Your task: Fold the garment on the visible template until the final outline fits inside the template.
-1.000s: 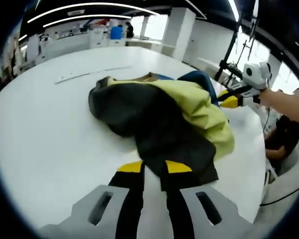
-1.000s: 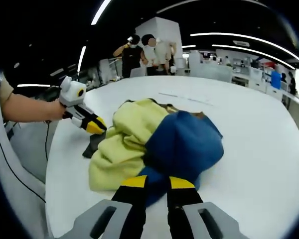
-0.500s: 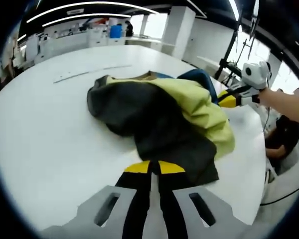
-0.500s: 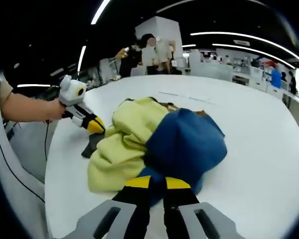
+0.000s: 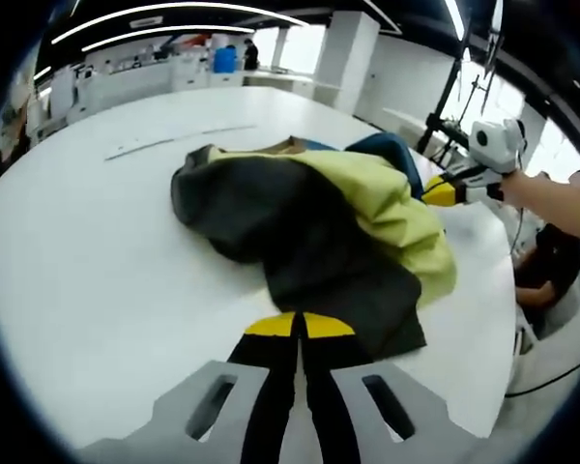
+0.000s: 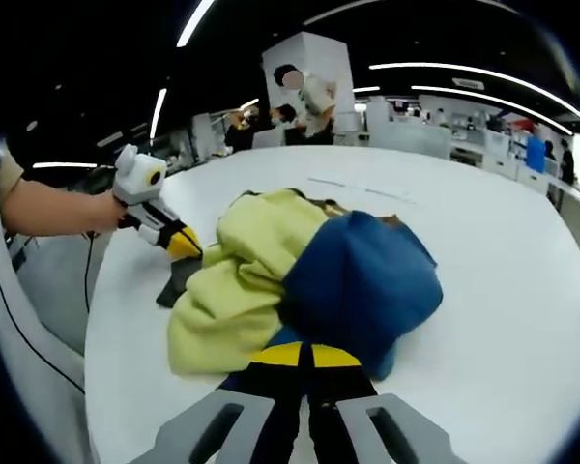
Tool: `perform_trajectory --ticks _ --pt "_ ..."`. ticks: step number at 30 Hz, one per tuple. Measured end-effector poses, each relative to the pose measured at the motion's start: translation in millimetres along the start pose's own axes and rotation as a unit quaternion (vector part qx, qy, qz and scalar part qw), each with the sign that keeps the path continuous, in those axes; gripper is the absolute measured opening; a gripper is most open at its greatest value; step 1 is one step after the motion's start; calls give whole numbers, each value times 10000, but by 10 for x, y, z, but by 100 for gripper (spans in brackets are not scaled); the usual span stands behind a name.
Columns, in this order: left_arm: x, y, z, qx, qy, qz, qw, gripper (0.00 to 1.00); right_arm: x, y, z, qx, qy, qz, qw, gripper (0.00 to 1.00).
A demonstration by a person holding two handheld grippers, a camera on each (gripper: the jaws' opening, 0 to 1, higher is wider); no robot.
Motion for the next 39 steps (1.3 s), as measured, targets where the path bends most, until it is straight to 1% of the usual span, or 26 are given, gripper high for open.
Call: perform_trajectory --ticks 6,16,22,27,32,39 --pt "-19 -7 -36 -4 -39 35 10000 0 36 -5 -53 17 86 -18 10000 0" --pt "-59 34 -119 37 -82 24 10000 0 87 17 -111 -17 162 5 9999 0" --pt "-78 24 -166 45 -133 50 9999 0 146 27 -175 -30 235 22 9997 0" --pt "-134 35 -207 -3 -200 61 9998 0 187 49 -224 -57 298 34 9995 0" --pt "-207 49 -263 27 -251 15 9997 0 244 72 -276 -74 368 45 9993 0" --pt "-300 105 -343 -4 -379 -34 9993 0 300 93 -333 -86 433 68 9990 0"
Point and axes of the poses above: the point that each gripper's makers call its tool centre point, and the gripper's own axes: z roughly forward along the fingers, x roughly to its right, y roughly out of its underside, the point moved 9 cm from there along -z, roughly backward along the fingers, and after that the axes turned 13 degrees about -x, right-handed, at the moved point
